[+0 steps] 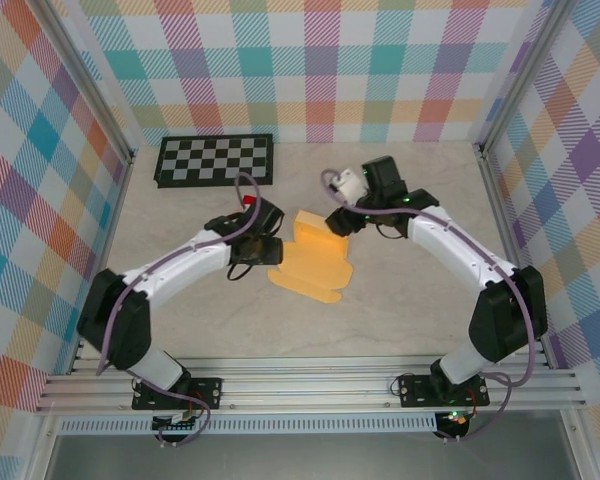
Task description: Fold the paper box
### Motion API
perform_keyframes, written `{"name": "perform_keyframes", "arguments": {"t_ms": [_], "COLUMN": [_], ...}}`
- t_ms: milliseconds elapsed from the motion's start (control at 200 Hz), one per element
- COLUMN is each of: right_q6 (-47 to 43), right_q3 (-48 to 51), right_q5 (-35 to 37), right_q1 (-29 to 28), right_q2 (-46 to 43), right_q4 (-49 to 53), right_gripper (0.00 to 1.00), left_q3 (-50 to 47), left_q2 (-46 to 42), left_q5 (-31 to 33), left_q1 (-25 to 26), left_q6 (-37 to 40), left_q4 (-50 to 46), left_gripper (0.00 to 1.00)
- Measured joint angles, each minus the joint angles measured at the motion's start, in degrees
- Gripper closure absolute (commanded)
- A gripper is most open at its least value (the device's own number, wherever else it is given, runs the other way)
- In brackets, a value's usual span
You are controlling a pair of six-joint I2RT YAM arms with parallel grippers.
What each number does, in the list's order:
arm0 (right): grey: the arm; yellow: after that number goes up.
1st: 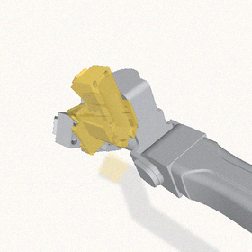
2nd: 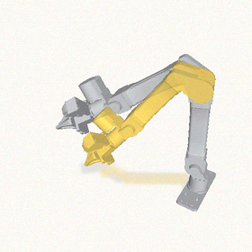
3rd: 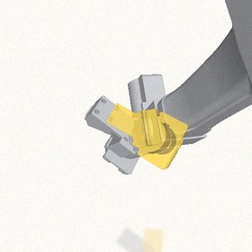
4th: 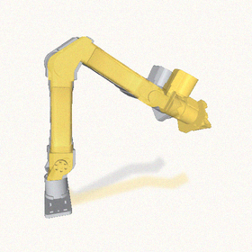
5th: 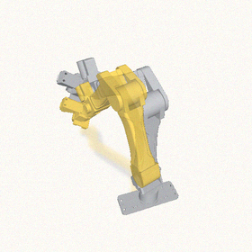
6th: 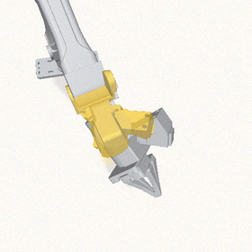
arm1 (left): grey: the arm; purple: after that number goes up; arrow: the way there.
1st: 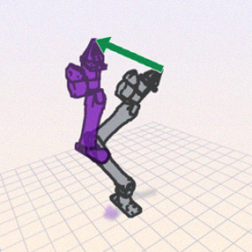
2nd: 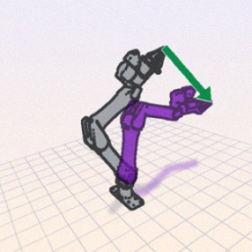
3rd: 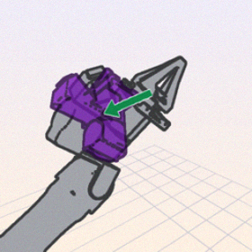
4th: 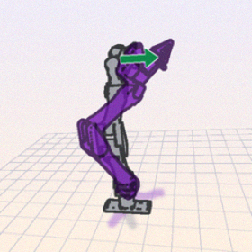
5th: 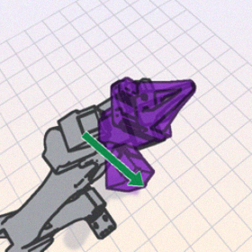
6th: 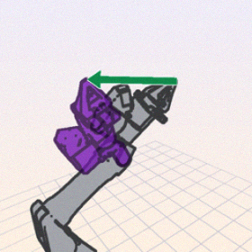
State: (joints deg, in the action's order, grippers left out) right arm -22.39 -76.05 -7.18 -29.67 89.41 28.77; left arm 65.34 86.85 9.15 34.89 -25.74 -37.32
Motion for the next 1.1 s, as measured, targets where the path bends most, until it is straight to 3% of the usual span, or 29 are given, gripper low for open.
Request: {"name": "perform_keyframes", "arguments": {"t_ms": [115,235,405,920,1105], "right_q6": [-8.2,-13.6,-17.2,-14.0,-9.6], "right_q3": [-5.4,-13.9,-17.7,-29.2,-27.4], "right_q5": [2.3,5.6,8.7,7.9,2.1], "right_q1": [-3.7,-3.7,-3.8,-2.6,-1.5], "right_q2": [4.2,12.2,20.1,29.6,28.4], "right_q4": [4.5,7.9,12.0,17.6,17.6], "right_gripper": [0.21,0.21,0.21,0.23,0.23], "left_q3": [-4.0,-8.0,-10.9,-12.9,-12.3], "left_q2": [-5.0,-7.0,-7.0,-4.5,-4.2], "left_q5": [0.1,-0.2,-0.8,-2.3,-3.8], "left_q1": [-2.4,-4.1,-4.3,-4.3,-4.4], "left_q6": [-0.5,-1.6,-2.3,-3.2,-3.2], "left_q4": [0.8,2.5,3.8,8.0,9.0], "left_gripper": [0.43,0.43,0.43,0.43,0.43]}}
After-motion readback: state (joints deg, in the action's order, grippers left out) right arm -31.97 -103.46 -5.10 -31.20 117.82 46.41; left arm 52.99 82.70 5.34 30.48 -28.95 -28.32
